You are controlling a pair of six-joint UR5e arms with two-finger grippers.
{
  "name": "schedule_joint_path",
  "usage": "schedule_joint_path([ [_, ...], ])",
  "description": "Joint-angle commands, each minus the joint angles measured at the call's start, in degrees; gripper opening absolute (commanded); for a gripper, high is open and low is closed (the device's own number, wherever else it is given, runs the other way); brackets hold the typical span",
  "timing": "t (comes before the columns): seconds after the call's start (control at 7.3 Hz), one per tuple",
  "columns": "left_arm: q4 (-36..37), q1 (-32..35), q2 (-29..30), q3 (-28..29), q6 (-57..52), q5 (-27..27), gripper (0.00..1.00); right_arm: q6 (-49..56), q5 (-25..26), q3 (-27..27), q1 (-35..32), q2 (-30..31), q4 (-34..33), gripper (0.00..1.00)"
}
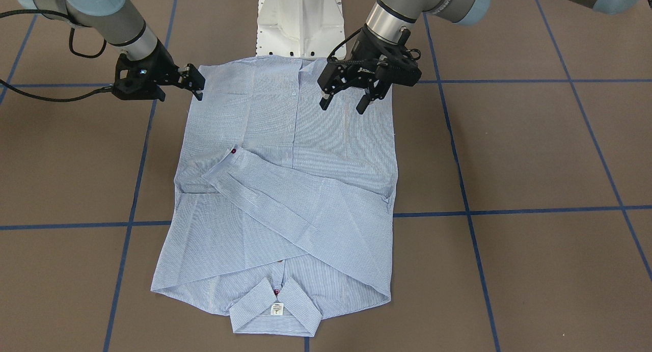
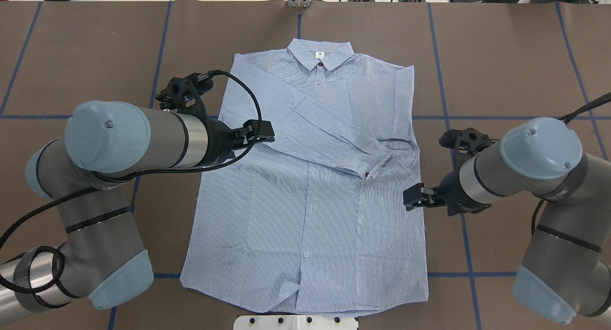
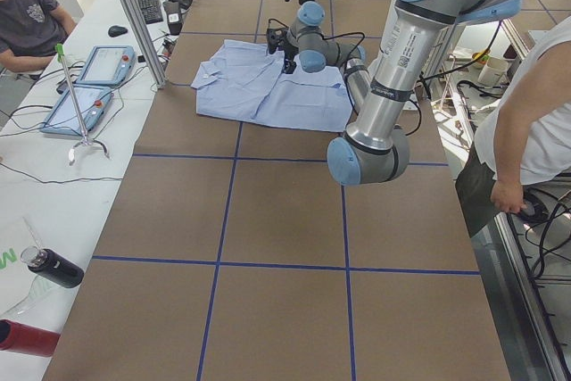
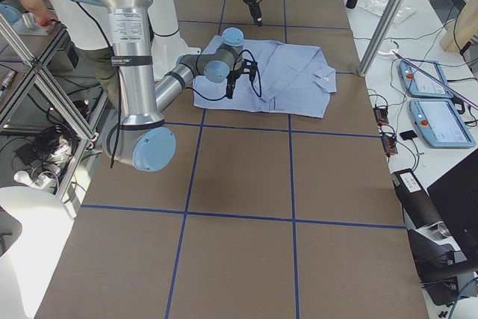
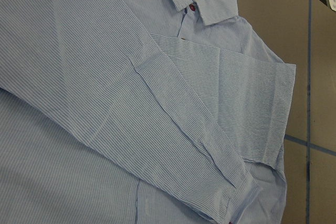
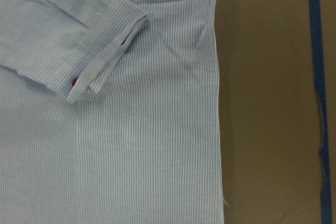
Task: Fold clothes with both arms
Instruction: 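Release the sleeve and move both grippers toward the shirt's side edges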
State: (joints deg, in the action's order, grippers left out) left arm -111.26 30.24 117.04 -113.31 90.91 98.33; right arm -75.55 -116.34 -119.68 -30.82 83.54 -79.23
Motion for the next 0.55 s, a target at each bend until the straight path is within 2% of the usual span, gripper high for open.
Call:
schedule_joint_path([
  [0.0, 0.26, 0.26, -2.43, -3.40, 0.14, 0.02, 1.00, -8.77, 8.77, -1.16, 9.84, 0.13, 0.05, 1.00],
  [0.14, 0.34, 0.26, -2.43, -3.93, 0.14, 0.10, 1.00, -10.39, 11.98, -1.78, 13.99, 1.70, 0.05, 1.00],
  [0.27, 0.52, 0.26, -2.43, -3.59, -0.03, 0.10, 1.00, -11.45, 14.53, -2.13, 16.38, 5.02, 2.57, 1.00],
  [0.41, 0.52, 0.09, -2.43, -3.50, 0.05, 0.02, 1.00, -12.24, 14.82, -2.14, 17.27, 9.40, 7.55, 1.00],
])
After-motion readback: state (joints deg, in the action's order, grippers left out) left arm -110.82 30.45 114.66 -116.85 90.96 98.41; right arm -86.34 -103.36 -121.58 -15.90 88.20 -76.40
